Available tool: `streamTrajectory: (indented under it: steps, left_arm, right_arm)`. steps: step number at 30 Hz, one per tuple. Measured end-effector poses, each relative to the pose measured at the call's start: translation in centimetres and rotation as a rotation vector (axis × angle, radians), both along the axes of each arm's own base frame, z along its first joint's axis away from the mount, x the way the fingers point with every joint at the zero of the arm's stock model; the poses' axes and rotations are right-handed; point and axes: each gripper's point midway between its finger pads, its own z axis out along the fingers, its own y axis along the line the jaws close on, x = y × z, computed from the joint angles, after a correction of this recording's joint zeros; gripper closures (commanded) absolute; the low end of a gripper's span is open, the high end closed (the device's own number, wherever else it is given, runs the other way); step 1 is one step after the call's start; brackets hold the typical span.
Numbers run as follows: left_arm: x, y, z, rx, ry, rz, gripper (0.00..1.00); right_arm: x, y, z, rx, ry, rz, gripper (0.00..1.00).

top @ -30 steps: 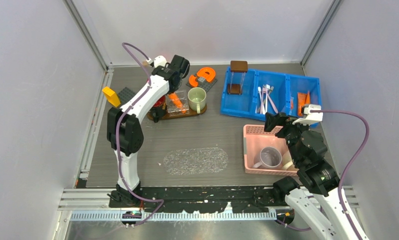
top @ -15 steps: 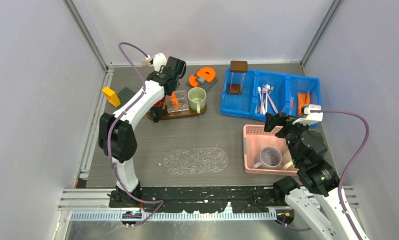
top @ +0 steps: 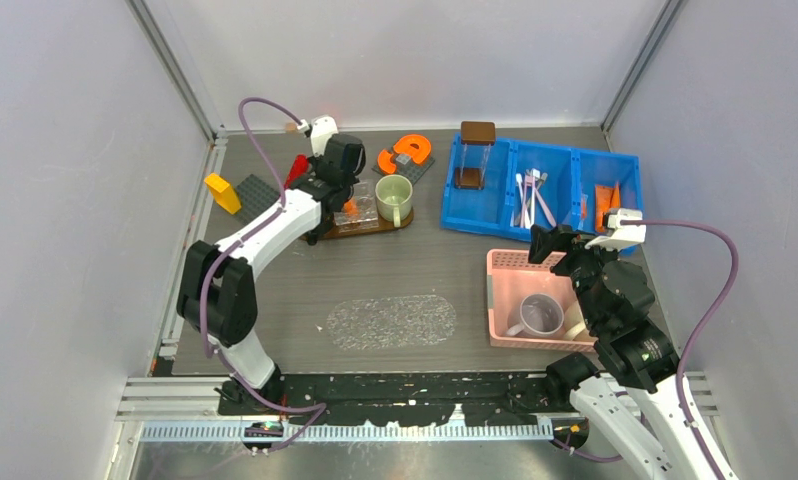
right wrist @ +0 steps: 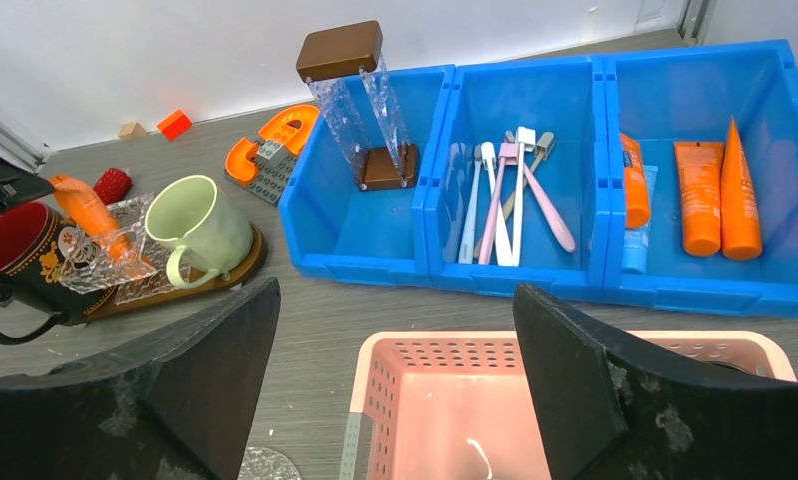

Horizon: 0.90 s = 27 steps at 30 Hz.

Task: Prepare toiletry sets of a toothbrush and toothpaste on the tray
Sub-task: Adjust the toothpaste in the toothpaste holder.

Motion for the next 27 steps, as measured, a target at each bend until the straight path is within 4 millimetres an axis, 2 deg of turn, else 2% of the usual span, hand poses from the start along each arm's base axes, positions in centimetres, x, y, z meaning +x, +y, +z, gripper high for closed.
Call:
streamTrajectory:
  steps: [2, 5, 8, 13, 15, 19, 23, 25, 27]
  left_arm:
    - [0.0, -0.2, 0.5, 0.001, -0.017, -0.014, 0.99]
    - [0.3, -0.4, 1.2, -0.003, -0.043, -0.031, 0.84]
    - [0.4, -0.6, 1.6, -0.005, -0.051, -0.04, 0.81]
    - [0.2, -0.5, 1.7, 0.008, -0.038, -0.048, 0.52]
    - [0.1, -0.5, 2.0, 0.018, -0.027, -0.056, 0.44]
    - [0.1, -0.8, 4.4, 0.015, -0.019, -0.074, 0.41]
    - [0.9, -1.5, 7.7, -0.005, -0.01, -0.11, 0.4]
    - [1.5, -1.7, 8.3, -0.014, 0.019, -0.129, 0.4]
    - [1.9, -1.7, 7.6, -0.012, 0.076, -0.141, 0.4]
  right_arm:
    - [0.0, 0.0, 0.0, 0.0, 0.0, 0.0, 0.07]
    - [0.0, 0.0, 0.0, 0.0, 0.001, 0.0, 0.07]
    - [0.0, 0.0, 0.0, 0.0, 0.001, 0.0, 0.07]
    - [0.0, 0.0, 0.0, -0.001, 0.001, 0.0, 0.07]
    - [0.0, 0.0, 0.0, -0.001, 0.001, 0.0, 0.07]
    - [0.0, 0.0, 0.0, -0.001, 0.001, 0.0, 0.07]
    - [0.0, 0.0, 0.0, -0.002, 0.002, -0.003, 0.07]
    - [0.1, 0.0, -0.1, -0.003, 0.004, -0.004, 0.07]
    - [0.2, 0.0, -0.2, -0.005, 0.008, -0.005, 0.07]
